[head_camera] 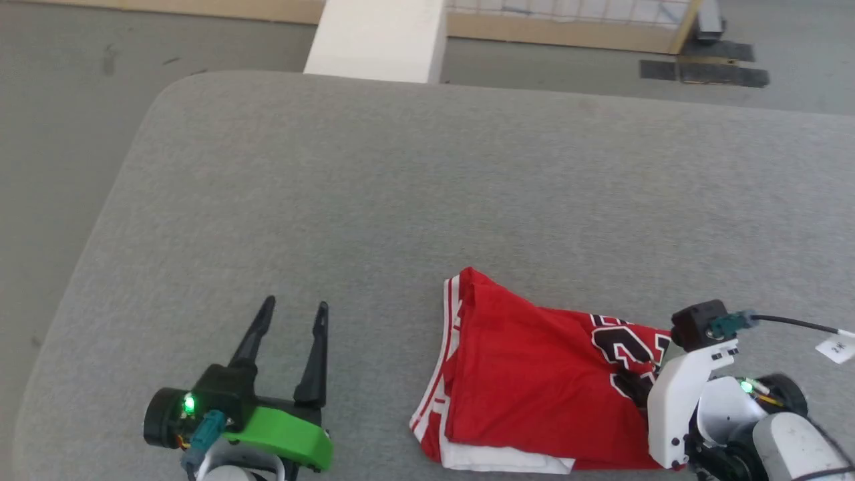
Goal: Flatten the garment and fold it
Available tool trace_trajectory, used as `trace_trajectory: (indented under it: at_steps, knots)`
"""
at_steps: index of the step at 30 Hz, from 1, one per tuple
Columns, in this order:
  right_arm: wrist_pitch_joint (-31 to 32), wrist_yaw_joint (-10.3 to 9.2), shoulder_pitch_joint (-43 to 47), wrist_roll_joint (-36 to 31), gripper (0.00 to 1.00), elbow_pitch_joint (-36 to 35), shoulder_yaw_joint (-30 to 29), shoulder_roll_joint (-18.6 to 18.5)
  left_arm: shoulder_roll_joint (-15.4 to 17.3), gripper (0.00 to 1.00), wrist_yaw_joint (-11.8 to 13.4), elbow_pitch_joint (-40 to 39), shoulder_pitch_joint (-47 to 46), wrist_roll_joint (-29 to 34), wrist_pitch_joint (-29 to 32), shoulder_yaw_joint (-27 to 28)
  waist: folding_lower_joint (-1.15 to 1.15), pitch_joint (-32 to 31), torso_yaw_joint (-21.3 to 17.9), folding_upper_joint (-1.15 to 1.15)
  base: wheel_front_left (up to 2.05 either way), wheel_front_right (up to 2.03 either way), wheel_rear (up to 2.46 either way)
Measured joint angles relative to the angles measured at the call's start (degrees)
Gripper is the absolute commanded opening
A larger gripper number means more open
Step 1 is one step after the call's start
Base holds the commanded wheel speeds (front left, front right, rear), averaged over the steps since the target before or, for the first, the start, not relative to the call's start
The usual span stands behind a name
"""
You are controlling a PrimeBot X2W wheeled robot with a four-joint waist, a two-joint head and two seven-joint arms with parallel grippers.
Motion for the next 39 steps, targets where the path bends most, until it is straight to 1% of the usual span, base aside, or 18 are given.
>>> trace_trajectory:
  at_steps: [2,5,8,13,17,18,23,29,32,33,36,39]
  knots:
    - [0.38,0.0,-0.88,-2.63,0.0,-0.93,2.91,-3.05,-0.03,1.0,0.0,0.2,0.12,0.0,0.0,-0.6,0.0,-0.51,-1.34,0.0,0.0,0.0,0.0]
    - [1.51,0.0,-3.48,-7.22,0.0,-2.8,7.82,-9.1,-0.05,1.0,0.0,0.01,0.15,-0.02,0.0,-1.22,0.0,-0.99,-3.72,0.0,0.0,0.0,0.0]
    - [2.97,0.0,-7.36,-10.05,0.0,-4.98,11.85,-14.67,-0.12,1.0,0.0,-0.27,0.05,-0.02,0.0,-2.48,0.0,-1.13,-6.62,0.0,0.0,0.0,0.0]
    - [5.55,0.0,-15.06,-11.56,0.0,-8.34,19.13,-23.95,-0.31,1.0,0.0,-1.01,-0.86,0.0,0.0,-3.81,0.0,-0.38,-12.33,0.0,0.0,0.0,0.0]
    - [5.38,0.0,-20.26,-11.35,0.0,-8.23,21.06,-30.15,-0.04,1.0,0.0,-1.51,-3.43,0.16,0.0,-4.9,0.0,1.35,-16.75,0.0,0.0,0.0,0.0]
    - [1.09,0.0,-23.43,-11.49,0.0,-3.6,19.47,-35.6,0.91,1.0,0.0,-2.83,-7.13,0.56,0.0,-6.79,0.0,5.47,-20.32,0.0,0.0,0.0,0.0]
    - [-6.34,0.01,-24.11,-13.13,0.0,4.48,13.61,-37.87,3.52,1.0,0.0,-6.35,-10.84,0.56,-0.01,-10.57,0.01,10.84,-22.37,0.0,0.0,0.0,0.0]
    - [-14.88,0.01,-24.03,-15.66,0.0,15.59,4.92,-39.47,4.92,1.0,0.0,-9.44,-14.21,0.52,-0.03,-11.65,0.01,17.52,-22.76,0.0,0.0,0.0,0.0]
    - [-19.91,0.01,-24.01,-18.45,0.0,19.83,2.81,-40.62,5.75,1.0,0.0,-10.71,-16.1,0.53,-0.03,-12.16,0.01,20.69,-22.5,0.0,0.0,0.0,0.0]
    - [-24.36,0.01,-24.55,-21.21,0.0,24.18,-0.35,-40.83,5.99,1.0,0.0,-11.55,-17.39,0.63,-0.04,-12.09,0.01,23.59,-22.0,0.0,0.0,0.0,0.0]
    - [-26.91,0.01,-26.08,-22.48,0.0,27.92,-2.82,-39.95,6.26,1.0,0.0,-11.54,-17.62,1.24,-0.04,-12.04,0.01,26.05,-21.37,0.0,0.0,0.0,0.0]
    - [-27.82,0.01,-27.43,-23.92,0.0,31.1,-4.24,-38.32,6.25,1.0,0.0,-11.88,-17.78,1.32,-0.04,-12.0,0.01,27.86,-20.59,0.0,0.0,0.0,0.0]
